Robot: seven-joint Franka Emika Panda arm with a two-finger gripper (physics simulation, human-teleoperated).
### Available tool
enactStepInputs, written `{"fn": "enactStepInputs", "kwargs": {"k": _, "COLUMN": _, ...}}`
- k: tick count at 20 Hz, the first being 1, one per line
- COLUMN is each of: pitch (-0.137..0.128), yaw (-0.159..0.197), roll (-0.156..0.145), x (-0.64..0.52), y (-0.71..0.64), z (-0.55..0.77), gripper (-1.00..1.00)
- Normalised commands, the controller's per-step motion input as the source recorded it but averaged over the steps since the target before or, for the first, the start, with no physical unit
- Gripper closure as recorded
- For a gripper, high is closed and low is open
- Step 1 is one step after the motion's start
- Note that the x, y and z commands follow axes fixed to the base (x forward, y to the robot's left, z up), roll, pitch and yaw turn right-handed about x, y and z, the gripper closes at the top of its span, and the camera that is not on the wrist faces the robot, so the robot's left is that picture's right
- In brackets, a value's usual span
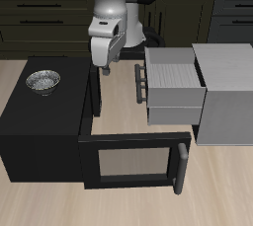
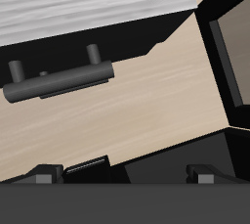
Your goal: Close the top and middle drawer of the white cabinet
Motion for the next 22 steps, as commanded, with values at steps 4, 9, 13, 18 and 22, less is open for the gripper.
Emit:
{"fn": "enactStepInputs", "kwargs": {"k": 4, "pitch": 0.023, "yaw": 0.031, "roll": 0.009, "x": 0.15, "y": 0.01, "z": -0.13, "gripper": -1.0}}
{"fn": "enactStepInputs", "kwargs": {"k": 9, "pitch": 0.014, "yaw": 0.007, "roll": 0.007, "x": 0.05, "y": 0.07, "z": -0.15, "gripper": -1.0}}
{"fn": "enactStepInputs", "kwargs": {"k": 13, "pitch": 0.021, "yaw": 0.004, "roll": 0.025, "x": 0.07, "y": 0.13, "z": -0.15, "gripper": -1.0}}
{"fn": "enactStepInputs", "kwargs": {"k": 18, "pitch": 0.003, "yaw": 0.029, "roll": 0.024, "x": 0.09, "y": 0.13, "z": -0.15, "gripper": -1.0}}
{"fn": "enactStepInputs", "kwargs": {"k": 22, "pitch": 0.002, "yaw": 0.055, "roll": 0.024, "x": 0.0, "y": 0.1, "z": -0.16, "gripper": -1.0}}
